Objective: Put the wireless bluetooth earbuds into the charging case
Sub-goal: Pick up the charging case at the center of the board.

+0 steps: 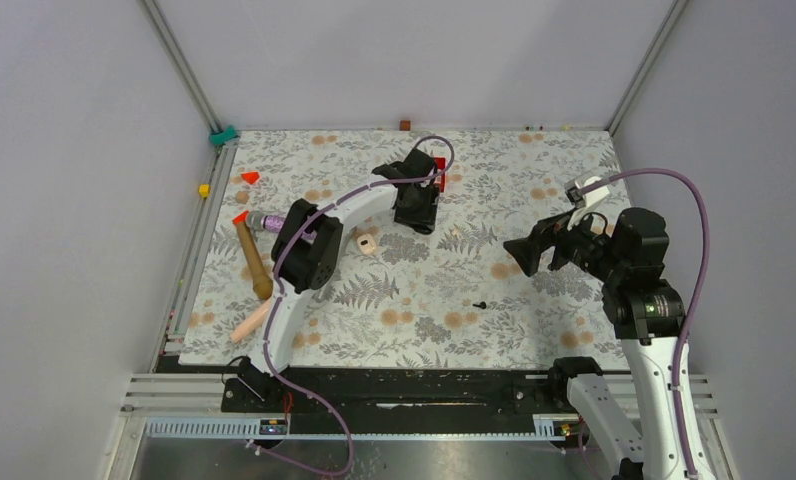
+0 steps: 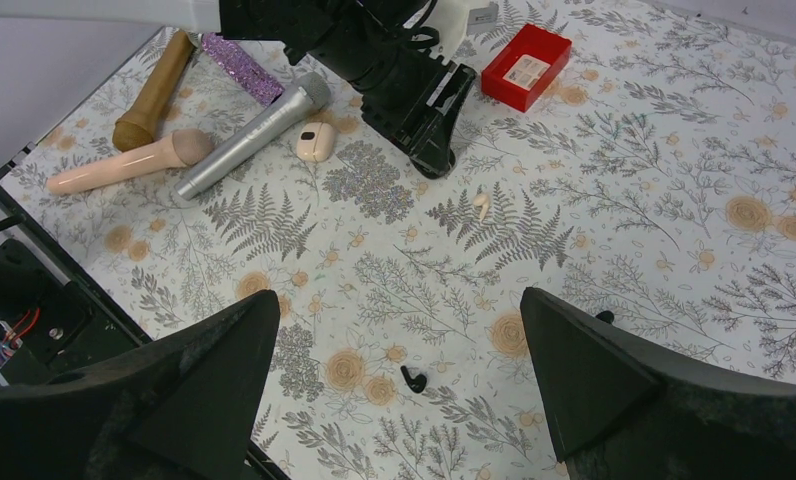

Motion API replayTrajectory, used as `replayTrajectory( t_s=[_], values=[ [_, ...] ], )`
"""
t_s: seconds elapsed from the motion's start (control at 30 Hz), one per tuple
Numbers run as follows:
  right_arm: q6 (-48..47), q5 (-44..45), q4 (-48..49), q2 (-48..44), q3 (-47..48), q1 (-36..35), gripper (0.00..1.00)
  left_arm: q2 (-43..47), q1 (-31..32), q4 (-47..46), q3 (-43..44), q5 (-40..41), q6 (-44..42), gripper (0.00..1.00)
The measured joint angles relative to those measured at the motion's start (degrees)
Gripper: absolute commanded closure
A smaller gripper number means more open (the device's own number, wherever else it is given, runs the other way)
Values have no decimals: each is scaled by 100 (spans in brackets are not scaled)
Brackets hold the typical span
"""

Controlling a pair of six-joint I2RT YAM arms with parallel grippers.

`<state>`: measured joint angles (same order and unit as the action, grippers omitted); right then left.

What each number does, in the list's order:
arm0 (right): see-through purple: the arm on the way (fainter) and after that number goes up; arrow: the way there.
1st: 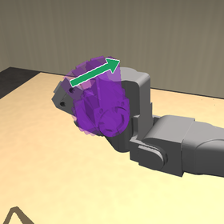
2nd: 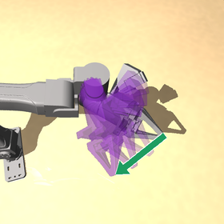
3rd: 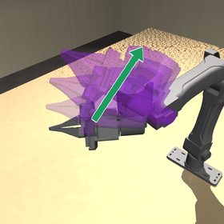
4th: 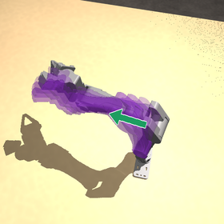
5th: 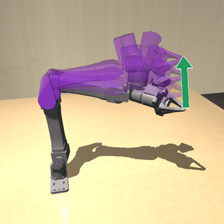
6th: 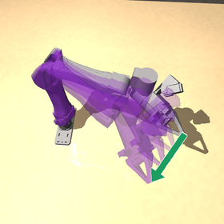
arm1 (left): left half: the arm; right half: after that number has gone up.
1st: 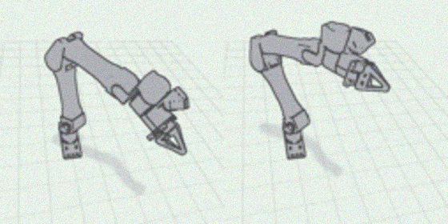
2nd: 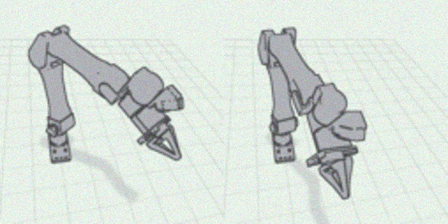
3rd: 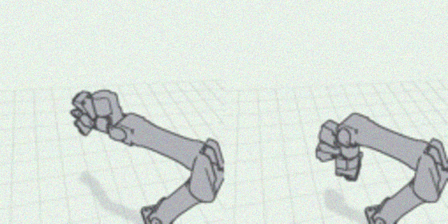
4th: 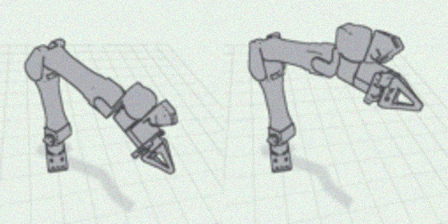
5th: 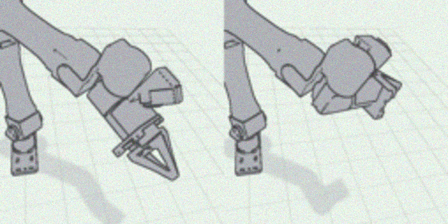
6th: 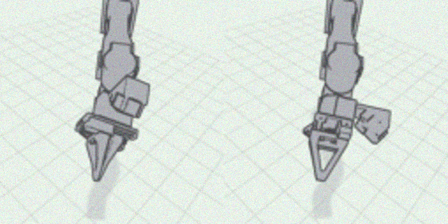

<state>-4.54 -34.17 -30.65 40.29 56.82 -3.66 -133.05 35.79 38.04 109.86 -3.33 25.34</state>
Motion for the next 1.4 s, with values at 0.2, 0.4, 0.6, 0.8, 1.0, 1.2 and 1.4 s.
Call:
replayTrajectory(
  t_s=[0.2,0.4,0.6,0.8,1.0,1.2,1.4],
  values=[
    [195,4,151,212,-11,-4,1,581,2,-341,-815,-142,-651,63],
    [730,44,461,603,-13,-4,1,1622,2,-866,-1639,-815,-1246,63],
    [1351,87,743,1482,66,-4,4,2516,13,-1222,-2002,-1947,-1679,61],
    [1989,-442,916,2914,341,-4,11,3139,136,-1303,-2354,-2686,-2076,61],
    [2686,-1150,1482,3403,236,-9,20,3560,546,-1318,-2677,-2830,-2446,61],
    [3493,-1727,2354,3482,-162,-48,26,3709,1132,-1318,-2798,-2699,-2719,61],
    [3600,-1790,2398,3480,-516,-398,27,3709,1226,-1318,-2798,-2514,-2791,61]
  ],
)
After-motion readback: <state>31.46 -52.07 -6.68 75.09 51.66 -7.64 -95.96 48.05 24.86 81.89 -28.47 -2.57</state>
